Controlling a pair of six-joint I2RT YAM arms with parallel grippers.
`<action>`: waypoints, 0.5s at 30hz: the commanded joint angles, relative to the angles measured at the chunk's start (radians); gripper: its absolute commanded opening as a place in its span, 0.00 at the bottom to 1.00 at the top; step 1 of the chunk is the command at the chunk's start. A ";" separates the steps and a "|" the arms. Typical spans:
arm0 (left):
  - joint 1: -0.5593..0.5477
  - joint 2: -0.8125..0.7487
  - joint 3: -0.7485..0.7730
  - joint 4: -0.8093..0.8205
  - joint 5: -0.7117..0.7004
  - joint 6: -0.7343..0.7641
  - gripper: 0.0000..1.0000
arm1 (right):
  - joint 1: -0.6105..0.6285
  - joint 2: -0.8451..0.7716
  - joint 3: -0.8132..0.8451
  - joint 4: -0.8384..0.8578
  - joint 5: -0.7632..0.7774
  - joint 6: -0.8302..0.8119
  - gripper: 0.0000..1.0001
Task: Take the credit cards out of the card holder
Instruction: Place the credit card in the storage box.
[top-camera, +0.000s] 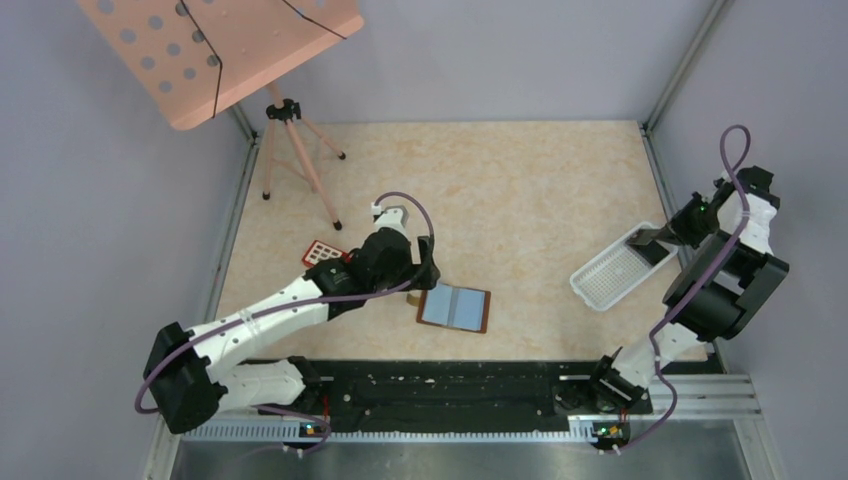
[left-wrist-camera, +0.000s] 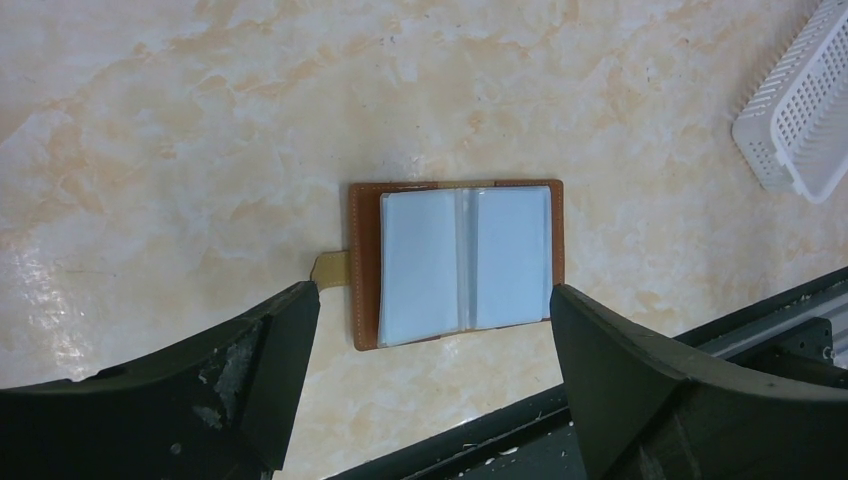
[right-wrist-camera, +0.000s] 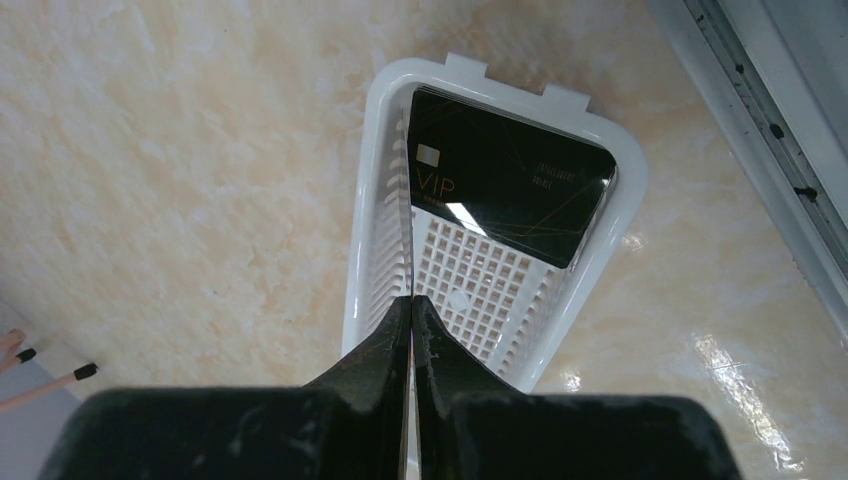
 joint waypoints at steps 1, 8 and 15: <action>0.002 0.029 0.052 0.022 0.032 0.004 0.91 | -0.002 0.003 0.056 0.035 -0.002 -0.010 0.00; 0.001 0.054 0.070 0.018 0.041 0.008 0.90 | -0.001 0.021 0.062 0.038 0.024 -0.017 0.01; 0.001 0.061 0.079 0.018 0.038 0.008 0.89 | -0.001 0.030 0.068 0.047 0.036 -0.011 0.05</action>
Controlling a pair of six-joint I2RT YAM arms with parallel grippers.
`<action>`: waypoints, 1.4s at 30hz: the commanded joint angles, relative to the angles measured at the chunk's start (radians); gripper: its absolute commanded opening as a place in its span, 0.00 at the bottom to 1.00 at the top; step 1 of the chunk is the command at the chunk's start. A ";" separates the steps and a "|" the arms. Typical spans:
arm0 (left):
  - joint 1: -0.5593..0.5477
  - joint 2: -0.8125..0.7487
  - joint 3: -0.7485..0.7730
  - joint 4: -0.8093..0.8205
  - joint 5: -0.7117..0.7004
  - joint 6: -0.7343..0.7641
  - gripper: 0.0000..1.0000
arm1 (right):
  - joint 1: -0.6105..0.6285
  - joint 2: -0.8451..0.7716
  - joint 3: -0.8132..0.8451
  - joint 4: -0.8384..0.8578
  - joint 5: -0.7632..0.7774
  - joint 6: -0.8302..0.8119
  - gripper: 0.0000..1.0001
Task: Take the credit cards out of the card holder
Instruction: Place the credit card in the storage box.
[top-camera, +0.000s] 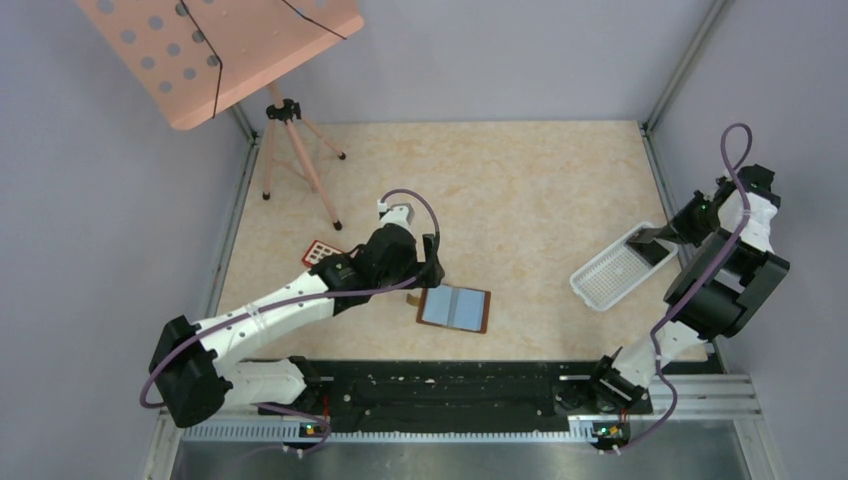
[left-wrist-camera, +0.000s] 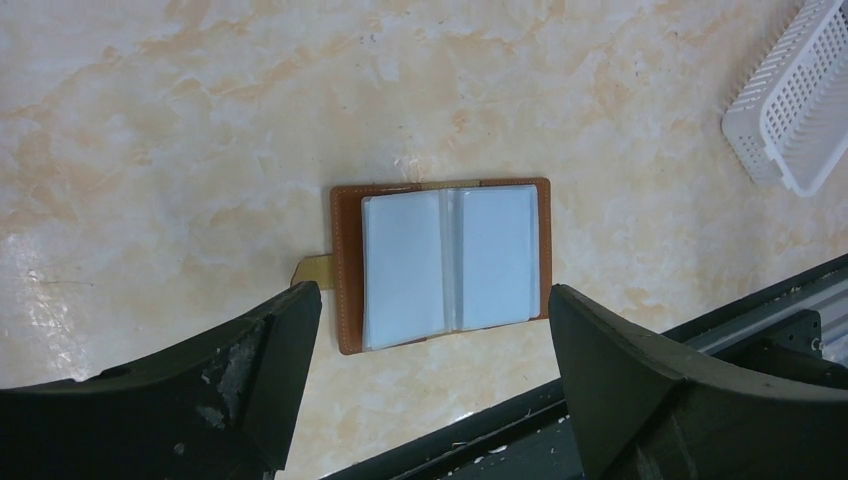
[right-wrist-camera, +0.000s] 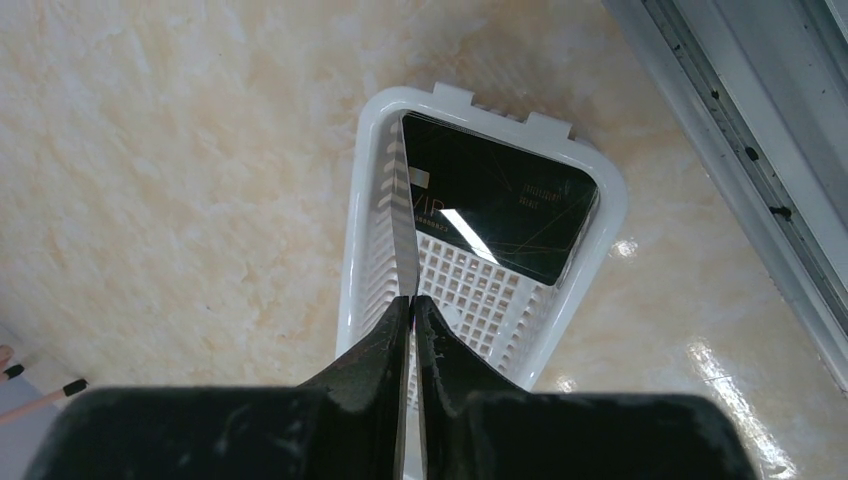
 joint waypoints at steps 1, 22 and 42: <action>0.001 0.008 0.042 0.018 0.005 0.007 0.89 | -0.001 0.014 0.049 0.029 0.022 -0.009 0.06; 0.001 -0.002 0.038 0.004 -0.009 0.008 0.89 | 0.000 0.005 0.054 0.028 0.112 0.026 0.17; 0.000 -0.050 -0.014 0.015 -0.023 0.014 0.89 | 0.105 -0.033 0.077 0.005 0.242 0.061 0.24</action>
